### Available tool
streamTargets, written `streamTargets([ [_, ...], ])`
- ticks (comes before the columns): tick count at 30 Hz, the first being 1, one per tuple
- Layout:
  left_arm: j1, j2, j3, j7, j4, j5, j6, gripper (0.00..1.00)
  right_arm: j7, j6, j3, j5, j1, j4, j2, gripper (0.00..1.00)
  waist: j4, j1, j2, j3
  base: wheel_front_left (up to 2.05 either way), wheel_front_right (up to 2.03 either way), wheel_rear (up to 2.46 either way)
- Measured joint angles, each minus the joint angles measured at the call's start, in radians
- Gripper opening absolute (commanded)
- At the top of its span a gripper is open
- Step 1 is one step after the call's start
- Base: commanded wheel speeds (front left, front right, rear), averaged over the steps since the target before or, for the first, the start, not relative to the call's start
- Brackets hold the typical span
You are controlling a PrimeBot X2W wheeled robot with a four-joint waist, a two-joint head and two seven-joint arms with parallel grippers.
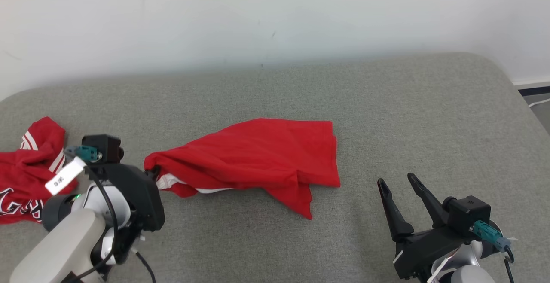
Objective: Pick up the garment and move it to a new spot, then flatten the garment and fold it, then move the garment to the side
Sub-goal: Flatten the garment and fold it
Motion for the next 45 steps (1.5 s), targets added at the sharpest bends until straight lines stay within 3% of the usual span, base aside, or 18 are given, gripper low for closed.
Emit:
streamTargets([
  [1, 0.007, 0.004, -0.002, -0.009, 0.004, 0.005, 0.0, 0.18, 0.0, 0.0, 0.001, 0.0, 0.0, 0.0, 0.0, 1.0, -0.001, 0.0, 0.0, 0.001, 0.0, 0.0, 0.0],
  [2, 0.011, 0.005, -0.004, -0.022, 0.01, 0.01, 0.0, 0.99, 0.0, 0.0, 0.001, 0.0, 0.0, -0.001, 0.0, 1.0, -0.002, 0.0, 0.0, 0.003, 0.0, 0.0, 0.0],
  [15, 0.019, -0.029, 0.016, -0.122, 0.163, -0.002, -0.036, 1.0, 0.005, 0.0, 0.007, 0.0, 0.0, -0.001, 0.0, 1.0, -0.007, 0.0, 0.0, 0.003, 0.0, 0.0, 0.0],
  [22, 0.038, -0.063, 0.094, -0.309, 0.113, -0.03, -0.066, 1.0, 0.007, 0.0, 0.002, -0.001, 0.01, -0.001, 0.0, 1.0, 0.01, 0.0, 0.0, -0.009, 0.0, 0.0, 0.0],
  [27, 0.077, -0.094, 0.156, -0.508, 0.049, -0.045, -0.118, 1.0, 0.013, 0.0, -0.002, -0.001, 0.017, -0.005, 0.0, 1.0, 0.03, 0.0, 0.0, -0.02, 0.0, 0.0, 0.0],
  [30, 0.108, -0.111, 0.196, -0.556, 0.023, -0.038, -0.141, 1.0, 0.013, 0.0, -0.003, -0.001, 0.021, -0.006, 0.0, 1.0, 0.042, 0.0, 0.0, -0.025, 0.0, 0.0, 0.0],
  [38, 0.258, -0.215, 0.419, -0.566, -0.127, 0.172, -0.209, 1.0, 0.012, 0.0, -0.008, 0.0, 0.023, -0.003, 0.0, 1.0, 0.067, 0.0, 0.0, -0.031, 0.0, 0.0, 0.0],
  [45, 0.4, -0.303, 0.53, -0.566, -0.173, 0.325, -0.303, 1.0, 0.005, 0.0, -0.01, 0.002, 0.027, 0.005, 0.0, 1.0, 0.081, 0.0, 0.0, -0.034, 0.0, 0.0, 0.0],
])
